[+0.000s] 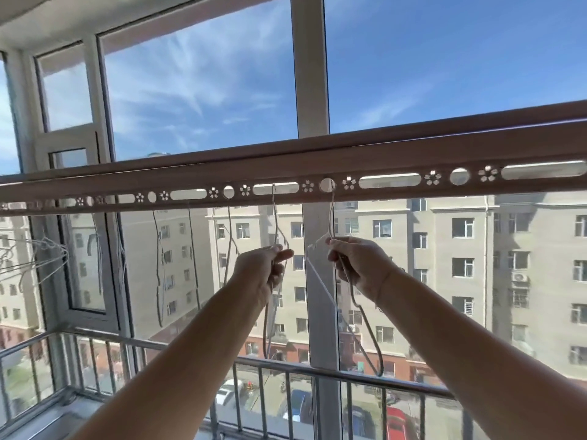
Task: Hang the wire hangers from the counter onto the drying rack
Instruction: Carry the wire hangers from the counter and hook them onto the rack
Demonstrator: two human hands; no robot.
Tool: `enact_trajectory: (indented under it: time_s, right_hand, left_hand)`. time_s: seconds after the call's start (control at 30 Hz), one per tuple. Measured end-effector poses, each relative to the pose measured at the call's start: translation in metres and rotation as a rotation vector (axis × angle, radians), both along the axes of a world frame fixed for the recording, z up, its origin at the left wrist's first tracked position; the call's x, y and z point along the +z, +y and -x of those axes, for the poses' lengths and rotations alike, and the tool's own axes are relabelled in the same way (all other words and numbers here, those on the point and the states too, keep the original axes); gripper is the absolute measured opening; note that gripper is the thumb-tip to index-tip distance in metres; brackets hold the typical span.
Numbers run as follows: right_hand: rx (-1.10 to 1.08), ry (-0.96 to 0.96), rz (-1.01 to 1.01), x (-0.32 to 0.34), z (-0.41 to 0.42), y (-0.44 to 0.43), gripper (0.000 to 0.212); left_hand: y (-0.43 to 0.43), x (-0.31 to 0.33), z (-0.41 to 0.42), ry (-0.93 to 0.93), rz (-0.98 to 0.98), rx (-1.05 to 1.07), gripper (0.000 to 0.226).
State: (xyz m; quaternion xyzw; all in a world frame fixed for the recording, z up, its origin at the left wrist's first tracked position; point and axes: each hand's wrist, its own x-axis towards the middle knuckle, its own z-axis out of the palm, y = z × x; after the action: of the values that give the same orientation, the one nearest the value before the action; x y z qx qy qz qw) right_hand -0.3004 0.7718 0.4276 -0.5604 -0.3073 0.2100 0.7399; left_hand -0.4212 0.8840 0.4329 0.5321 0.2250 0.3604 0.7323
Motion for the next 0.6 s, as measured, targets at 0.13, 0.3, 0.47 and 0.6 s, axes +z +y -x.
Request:
enact_trajectory:
  time_s: [0.13,0.3,0.47,0.6]
  right_hand:
    - [-0.029,0.016,0.014,-0.005,-0.001,0.006,0.01]
    - [-0.053,0.0,-0.001,-0.008,0.001,0.005,0.011]
    - [-0.097,-0.026,-0.026,-0.02,0.005,-0.002,0.014]
    - [-0.143,-0.006,-0.015,-0.044,0.006,-0.011,0.017]
  left_hand:
    - [0.006,-0.006,-0.001,0.039,-0.024,-0.037,0.015]
    - [0.013,-0.01,0.008,0.076,-0.083,-0.13,0.016]
    - [0.021,-0.035,0.02,0.12,-0.257,-0.053,0.022]
    - [0.024,-0.065,0.033,0.085,-0.27,-0.003,0.023]
